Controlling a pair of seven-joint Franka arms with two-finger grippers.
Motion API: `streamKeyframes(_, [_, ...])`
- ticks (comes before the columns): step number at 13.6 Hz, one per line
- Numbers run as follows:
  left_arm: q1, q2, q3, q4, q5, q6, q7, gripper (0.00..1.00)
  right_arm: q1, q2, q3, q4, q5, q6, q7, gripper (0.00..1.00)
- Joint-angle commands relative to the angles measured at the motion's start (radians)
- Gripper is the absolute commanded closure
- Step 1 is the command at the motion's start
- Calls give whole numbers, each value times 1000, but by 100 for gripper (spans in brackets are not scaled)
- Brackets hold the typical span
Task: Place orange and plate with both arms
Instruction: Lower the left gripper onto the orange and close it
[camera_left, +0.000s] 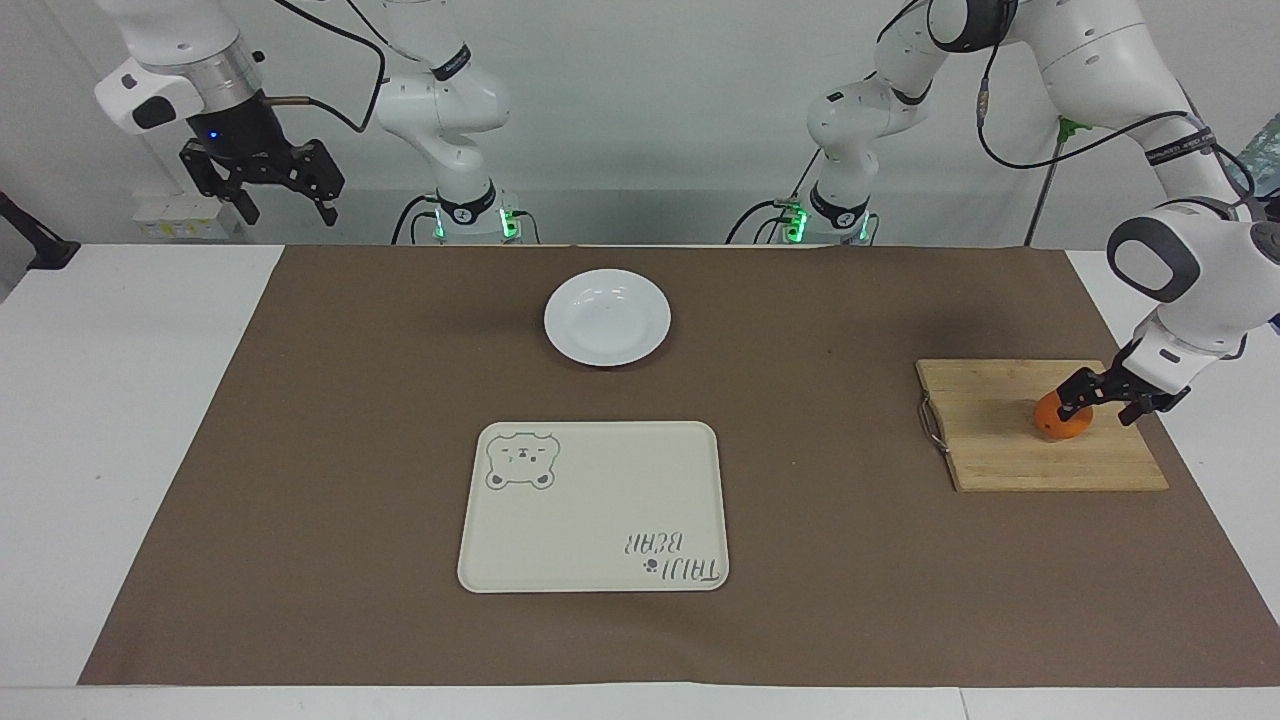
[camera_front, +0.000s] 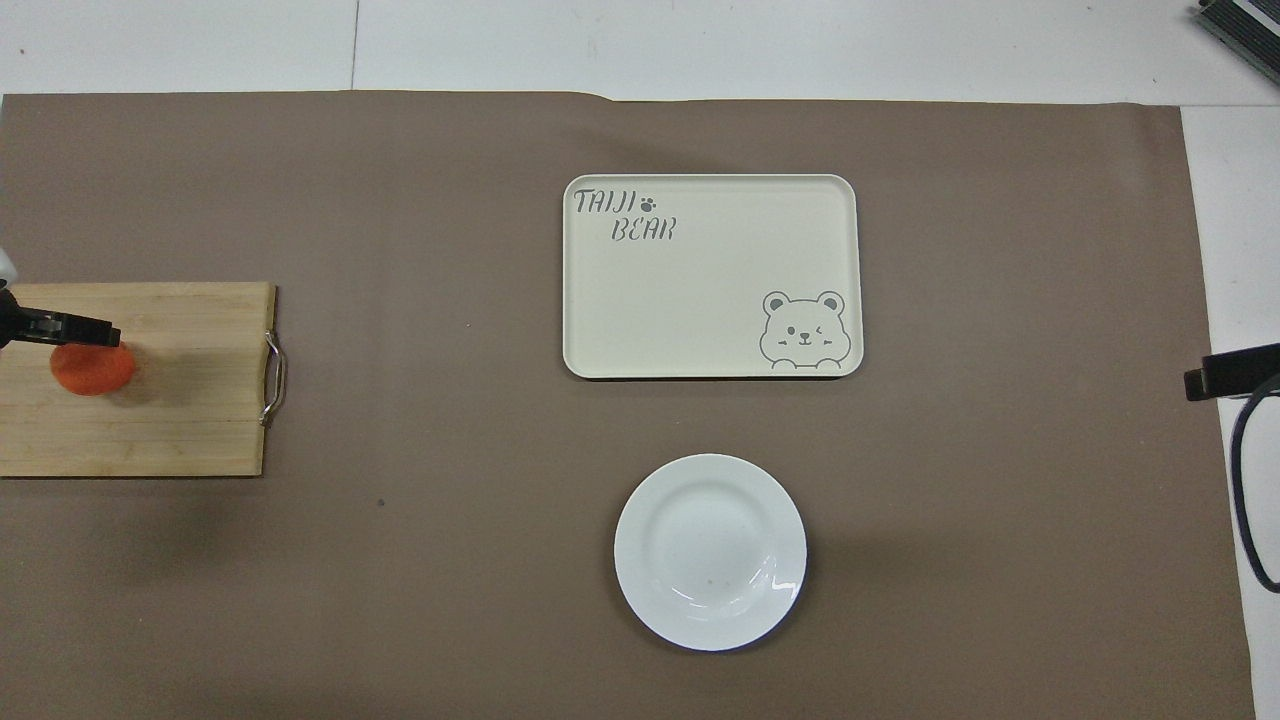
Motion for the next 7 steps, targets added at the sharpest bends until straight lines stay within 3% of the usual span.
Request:
streamKeyframes(1, [9, -32, 0, -66, -21, 37, 22, 0, 2, -10, -2, -3, -3, -13, 4, 0])
streamKeyframes(6, [9, -49, 0, -118, -21, 88, 27, 0, 2, -10, -2, -3, -3, -13, 4, 0])
streamKeyframes(7, [9, -49, 0, -118, -21, 85, 29, 7, 2, -10, -2, -3, -3, -13, 4, 0])
